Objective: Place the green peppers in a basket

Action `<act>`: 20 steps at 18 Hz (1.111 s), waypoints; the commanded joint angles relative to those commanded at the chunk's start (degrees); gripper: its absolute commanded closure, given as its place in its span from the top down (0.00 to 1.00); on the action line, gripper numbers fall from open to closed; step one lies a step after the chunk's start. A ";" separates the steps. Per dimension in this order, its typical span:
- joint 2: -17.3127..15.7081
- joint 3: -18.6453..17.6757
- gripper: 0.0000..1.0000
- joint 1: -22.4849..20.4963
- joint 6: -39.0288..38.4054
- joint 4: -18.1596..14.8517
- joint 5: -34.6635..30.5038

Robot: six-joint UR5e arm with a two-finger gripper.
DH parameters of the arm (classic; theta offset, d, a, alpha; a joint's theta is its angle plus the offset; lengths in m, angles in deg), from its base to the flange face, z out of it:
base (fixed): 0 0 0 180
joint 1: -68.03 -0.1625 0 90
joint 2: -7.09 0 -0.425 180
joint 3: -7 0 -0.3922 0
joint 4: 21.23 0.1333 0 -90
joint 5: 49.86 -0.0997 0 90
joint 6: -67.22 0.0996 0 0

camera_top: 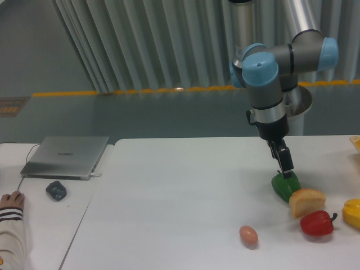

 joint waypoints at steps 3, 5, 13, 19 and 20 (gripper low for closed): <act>-0.44 -0.35 1.00 0.00 0.09 -0.09 -0.09; -0.53 -0.35 1.00 0.09 0.09 -0.09 -0.17; -0.62 -0.44 1.00 0.09 0.09 -0.35 -0.53; -0.62 -0.53 1.00 0.35 0.09 -0.35 -0.53; -0.53 -0.53 1.00 0.61 0.09 -0.35 -0.53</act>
